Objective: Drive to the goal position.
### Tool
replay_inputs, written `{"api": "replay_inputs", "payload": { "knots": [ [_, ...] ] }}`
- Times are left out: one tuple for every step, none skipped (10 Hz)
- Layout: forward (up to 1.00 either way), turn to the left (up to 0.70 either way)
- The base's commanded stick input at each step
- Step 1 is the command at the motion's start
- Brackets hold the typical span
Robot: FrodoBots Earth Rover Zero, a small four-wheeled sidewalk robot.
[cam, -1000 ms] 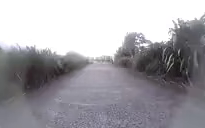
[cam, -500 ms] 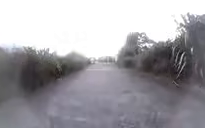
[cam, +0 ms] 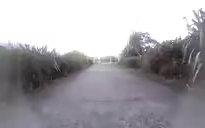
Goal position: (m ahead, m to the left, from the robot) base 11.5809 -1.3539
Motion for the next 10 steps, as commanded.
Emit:
{"api": "replay_inputs", "payload": {
  "knots": [
    [0.85, 0.0],
    [0.85, 0.0],
    [0.85, 0.0],
    [0.85, 0.0],
    [0.85, 0.0],
    [0.85, 0.0],
    [0.85, 0.0],
    [0.85, 0.0],
    [0.85, -0.06],
    [0.85, -0.18]
  ]
}}
